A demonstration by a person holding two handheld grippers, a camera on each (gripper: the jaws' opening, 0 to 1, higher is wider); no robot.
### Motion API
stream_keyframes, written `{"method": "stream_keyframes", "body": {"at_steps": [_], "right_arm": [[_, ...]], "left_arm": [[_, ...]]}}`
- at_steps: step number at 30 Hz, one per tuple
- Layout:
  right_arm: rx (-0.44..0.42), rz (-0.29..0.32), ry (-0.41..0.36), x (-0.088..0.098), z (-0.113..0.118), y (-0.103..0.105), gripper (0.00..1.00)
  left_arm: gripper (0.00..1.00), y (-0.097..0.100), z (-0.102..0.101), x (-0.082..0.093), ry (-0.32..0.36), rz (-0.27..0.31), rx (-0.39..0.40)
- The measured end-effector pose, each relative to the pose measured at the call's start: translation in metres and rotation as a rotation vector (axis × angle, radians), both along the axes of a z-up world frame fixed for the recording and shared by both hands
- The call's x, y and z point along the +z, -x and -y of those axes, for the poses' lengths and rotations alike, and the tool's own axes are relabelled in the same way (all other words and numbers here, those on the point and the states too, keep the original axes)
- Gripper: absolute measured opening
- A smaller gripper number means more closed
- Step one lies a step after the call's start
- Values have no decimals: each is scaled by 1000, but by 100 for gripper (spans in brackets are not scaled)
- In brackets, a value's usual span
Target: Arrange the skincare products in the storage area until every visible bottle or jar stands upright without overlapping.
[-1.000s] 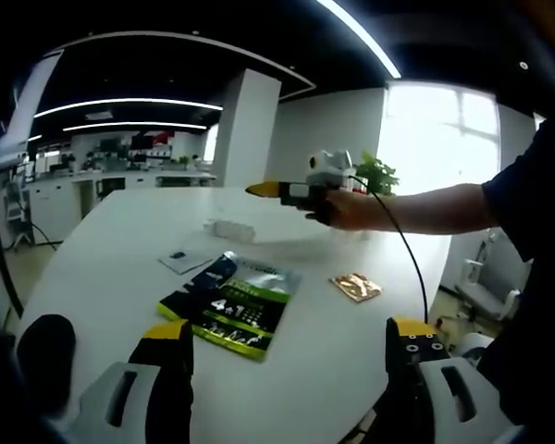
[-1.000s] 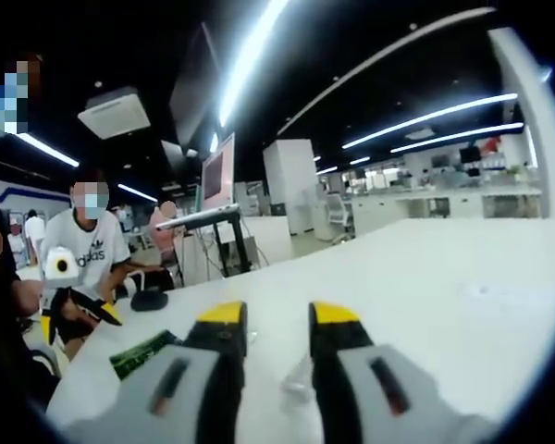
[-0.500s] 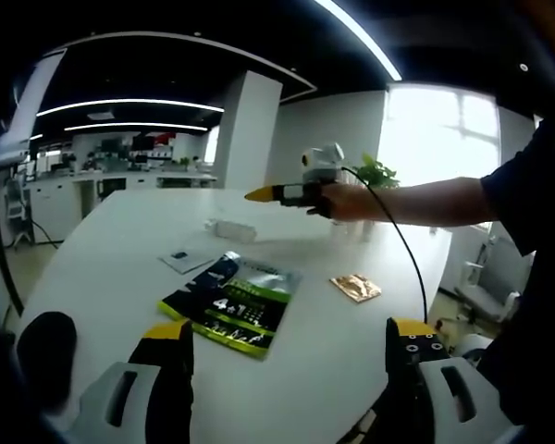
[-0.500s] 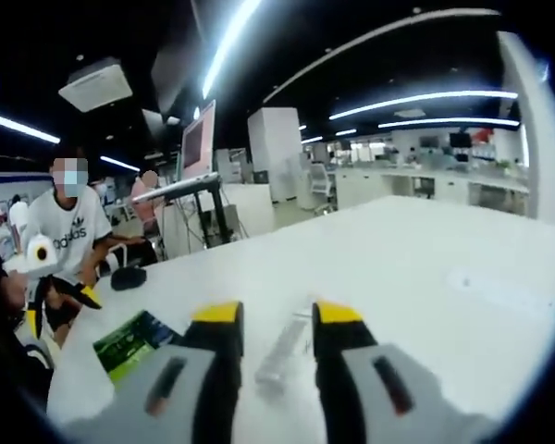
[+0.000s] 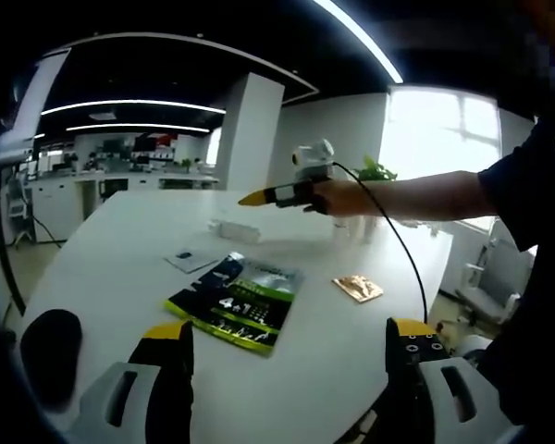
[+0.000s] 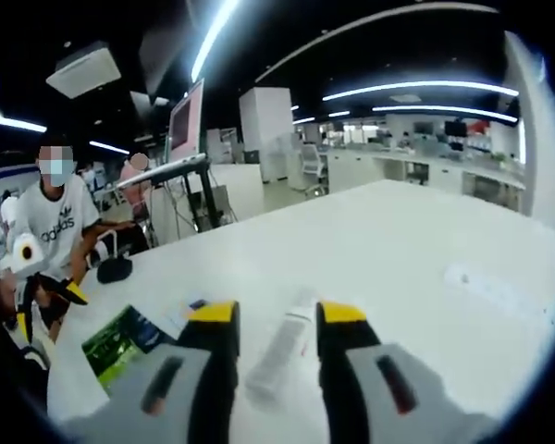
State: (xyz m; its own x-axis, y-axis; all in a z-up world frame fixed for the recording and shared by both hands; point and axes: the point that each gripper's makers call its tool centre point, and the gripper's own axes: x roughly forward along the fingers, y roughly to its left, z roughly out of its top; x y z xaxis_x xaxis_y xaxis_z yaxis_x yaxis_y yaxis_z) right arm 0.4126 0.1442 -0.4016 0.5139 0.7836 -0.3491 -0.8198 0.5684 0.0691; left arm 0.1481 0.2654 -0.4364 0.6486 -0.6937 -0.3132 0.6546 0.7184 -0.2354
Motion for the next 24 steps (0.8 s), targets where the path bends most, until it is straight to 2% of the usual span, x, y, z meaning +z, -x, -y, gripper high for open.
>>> {"method": "stream_keyframes", "body": {"at_steps": [12, 20, 24], "right_arm": [[-32, -38, 46, -12, -2, -7, 45], [-66, -70, 75, -20, -2, -13, 58], [-81, -65, 100, -23, -1, -18, 61]], "left_arm": [[87, -1, 0, 0, 2, 2, -2], [87, 0, -4, -2, 0, 1, 6], [87, -1, -5, -1, 2, 1, 10]]}}
